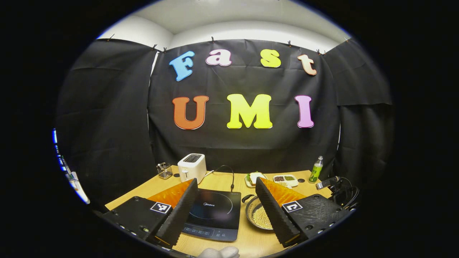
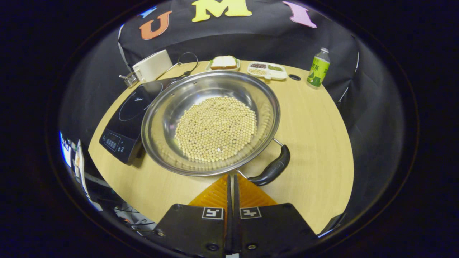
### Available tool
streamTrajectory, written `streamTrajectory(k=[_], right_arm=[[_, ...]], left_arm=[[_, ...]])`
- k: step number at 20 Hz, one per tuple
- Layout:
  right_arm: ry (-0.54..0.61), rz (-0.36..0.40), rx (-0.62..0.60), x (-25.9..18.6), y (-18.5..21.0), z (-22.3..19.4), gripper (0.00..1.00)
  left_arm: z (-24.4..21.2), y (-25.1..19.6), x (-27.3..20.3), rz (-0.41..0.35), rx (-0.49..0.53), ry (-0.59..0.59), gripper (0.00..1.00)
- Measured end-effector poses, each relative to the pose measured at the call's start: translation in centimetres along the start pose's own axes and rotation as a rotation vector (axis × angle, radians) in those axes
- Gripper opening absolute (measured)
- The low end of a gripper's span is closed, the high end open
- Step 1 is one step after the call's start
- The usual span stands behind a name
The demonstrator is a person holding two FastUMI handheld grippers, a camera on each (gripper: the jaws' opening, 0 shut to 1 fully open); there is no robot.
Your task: First push the handle of the pot to place it horizontally, then grasp the pot with both hands and set it on the induction cooktop.
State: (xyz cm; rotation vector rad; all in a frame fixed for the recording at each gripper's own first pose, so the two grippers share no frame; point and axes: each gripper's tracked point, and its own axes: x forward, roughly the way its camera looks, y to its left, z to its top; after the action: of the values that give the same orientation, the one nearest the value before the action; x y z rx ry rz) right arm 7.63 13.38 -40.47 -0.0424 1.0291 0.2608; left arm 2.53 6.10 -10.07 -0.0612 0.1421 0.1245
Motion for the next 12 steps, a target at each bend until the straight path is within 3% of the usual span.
streamTrajectory(k=[4,6,12], right_arm=[[0.001,-0.033,0.008,0.3,-2.6,0.9,0.0],[0.001,-0.05,0.006,0.4,-3.8,1.6,0.04],[0.003,-0.098,-0.063,1.3,-7.2,3.8,0.0]], left_arm=[[-0.3,-0.7,1.2,-0.007,-0.003,0.006,0.96],[-0.3,-0.8,1.7,-0.006,-0.004,0.008,0.96],[-0.9,-1.1,3.2,-0.001,-0.011,0.023,0.96]])
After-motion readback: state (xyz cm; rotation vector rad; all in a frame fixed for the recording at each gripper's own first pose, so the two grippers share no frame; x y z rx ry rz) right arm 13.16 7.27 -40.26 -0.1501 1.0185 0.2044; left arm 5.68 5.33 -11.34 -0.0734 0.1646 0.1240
